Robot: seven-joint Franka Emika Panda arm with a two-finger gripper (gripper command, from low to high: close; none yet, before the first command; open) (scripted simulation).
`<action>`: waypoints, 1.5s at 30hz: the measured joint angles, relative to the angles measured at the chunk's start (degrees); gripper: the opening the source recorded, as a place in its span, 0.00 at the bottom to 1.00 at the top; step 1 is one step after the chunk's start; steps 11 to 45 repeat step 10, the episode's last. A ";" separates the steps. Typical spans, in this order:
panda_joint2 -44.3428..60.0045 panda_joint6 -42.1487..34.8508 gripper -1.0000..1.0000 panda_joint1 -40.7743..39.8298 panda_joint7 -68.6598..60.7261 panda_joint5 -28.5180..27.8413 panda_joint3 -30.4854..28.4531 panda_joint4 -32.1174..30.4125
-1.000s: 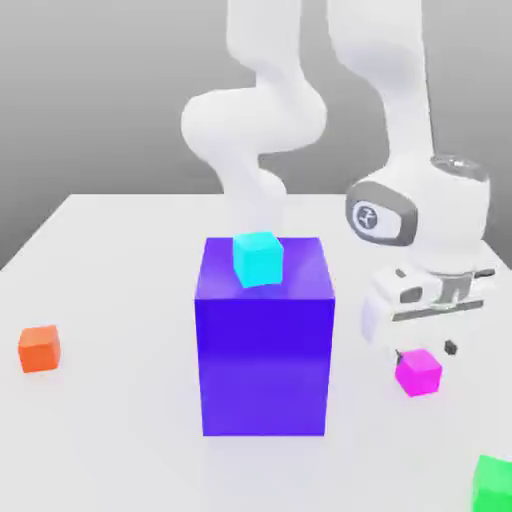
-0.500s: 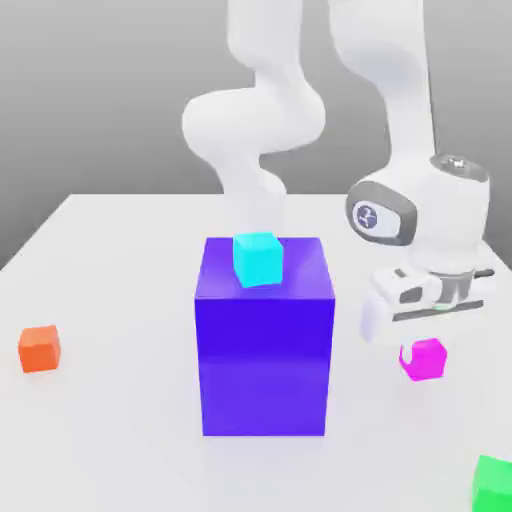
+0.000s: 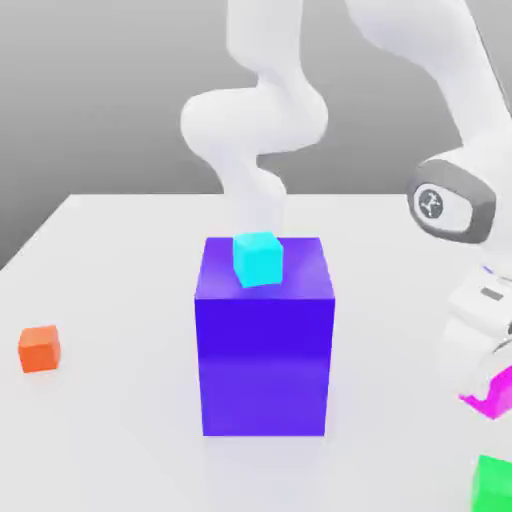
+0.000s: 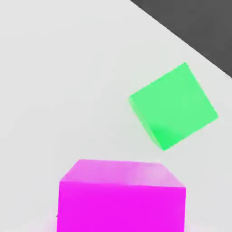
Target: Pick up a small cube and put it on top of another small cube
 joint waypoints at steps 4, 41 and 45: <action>5.04 -0.99 0.00 -1.30 -6.28 -1.31 -0.62 5.92; 10.24 3.32 1.00 -0.31 -5.45 -3.36 -2.13 6.74; 10.24 3.32 1.00 -0.31 -5.45 -3.36 -2.13 6.74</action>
